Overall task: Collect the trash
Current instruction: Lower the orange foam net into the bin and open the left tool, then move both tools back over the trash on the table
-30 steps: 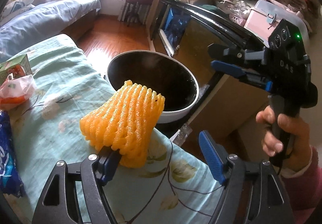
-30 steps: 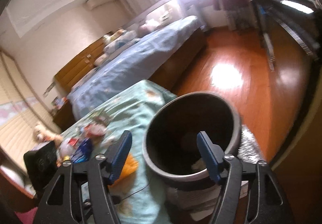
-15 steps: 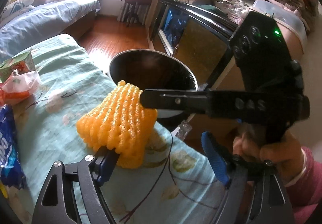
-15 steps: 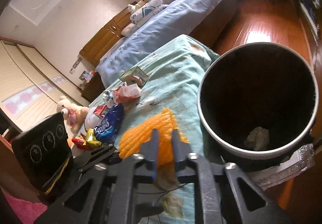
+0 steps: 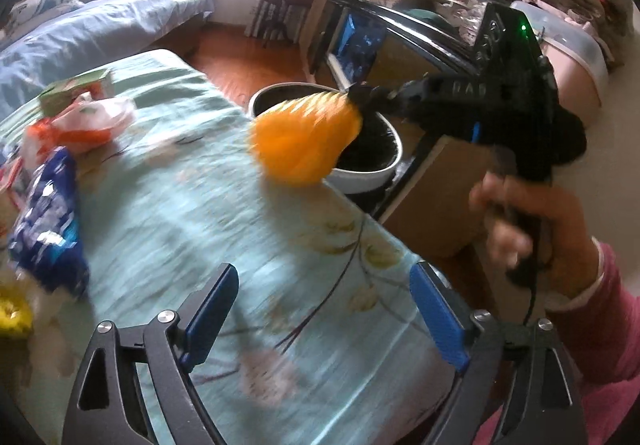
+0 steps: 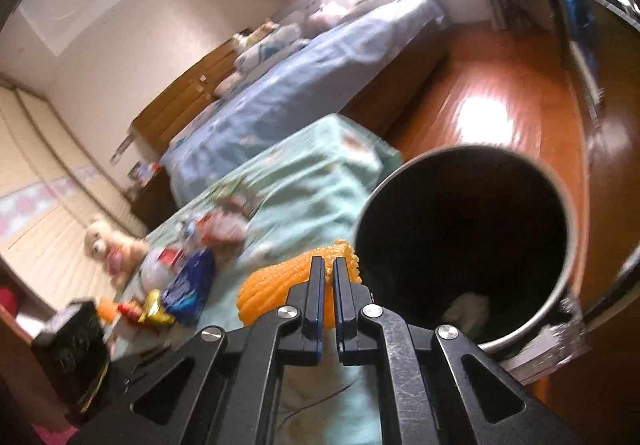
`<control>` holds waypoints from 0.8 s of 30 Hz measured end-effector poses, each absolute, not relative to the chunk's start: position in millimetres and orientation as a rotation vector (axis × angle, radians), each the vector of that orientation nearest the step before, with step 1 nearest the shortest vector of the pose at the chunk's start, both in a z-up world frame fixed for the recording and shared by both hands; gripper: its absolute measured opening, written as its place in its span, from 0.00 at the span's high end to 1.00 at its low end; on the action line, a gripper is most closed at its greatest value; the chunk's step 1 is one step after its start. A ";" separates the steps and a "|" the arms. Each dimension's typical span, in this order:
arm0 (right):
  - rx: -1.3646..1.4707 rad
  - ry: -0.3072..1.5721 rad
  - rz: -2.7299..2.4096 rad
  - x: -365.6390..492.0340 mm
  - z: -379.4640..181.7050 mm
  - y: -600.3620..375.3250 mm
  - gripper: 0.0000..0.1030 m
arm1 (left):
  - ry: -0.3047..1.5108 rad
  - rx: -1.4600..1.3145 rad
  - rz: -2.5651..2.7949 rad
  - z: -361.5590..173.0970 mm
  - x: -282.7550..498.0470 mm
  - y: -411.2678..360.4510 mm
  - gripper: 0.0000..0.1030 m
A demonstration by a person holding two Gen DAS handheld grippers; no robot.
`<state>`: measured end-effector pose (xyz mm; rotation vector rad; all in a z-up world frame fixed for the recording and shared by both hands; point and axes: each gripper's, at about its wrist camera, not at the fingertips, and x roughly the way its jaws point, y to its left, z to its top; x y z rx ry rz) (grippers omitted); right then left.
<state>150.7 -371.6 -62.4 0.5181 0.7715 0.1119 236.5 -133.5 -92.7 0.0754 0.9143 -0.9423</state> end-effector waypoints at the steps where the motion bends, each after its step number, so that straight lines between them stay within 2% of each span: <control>1: 0.498 0.760 0.066 151.1 -59.9 -377.7 0.96 | 0.911 0.061 -0.929 -92.4 235.4 -127.5 0.15; 2: 0.466 0.756 0.010 152.7 -58.5 -384.5 0.96 | 0.908 0.052 -0.917 -91.4 233.6 -123.0 0.15; 3: 0.455 0.761 -0.014 154.7 -58.6 -387.4 0.90 | 0.901 0.038 -0.896 -89.7 231.2 -116.8 0.15; 4: 0.449 0.771 -0.046 157.4 -59.7 -391.0 0.88 | 0.891 0.025 -0.877 -88.4 229.8 -111.3 0.15; 5: 0.452 0.788 -0.079 159.9 -61.8 -394.7 0.78 | 0.877 0.004 -0.850 -86.3 227.5 -103.3 0.15; 6: 0.460 0.792 -0.089 160.3 -62.8 -395.9 0.56 | 0.865 -0.011 -0.827 -84.7 225.0 -96.8 0.15; 8: 0.477 0.740 -0.095 155.0 -59.4 -394.4 0.42 | 0.836 -0.047 -0.773 -81.7 218.5 -81.6 0.15; 14: 0.501 0.716 0.016 155.4 -53.7 -361.1 0.33 | 0.756 -0.063 -0.571 -67.9 185.2 -42.6 0.15; 24: 0.428 0.798 0.247 163.6 -63.6 -253.6 0.30 | 0.693 -0.060 -0.315 -45.9 133.6 16.8 0.15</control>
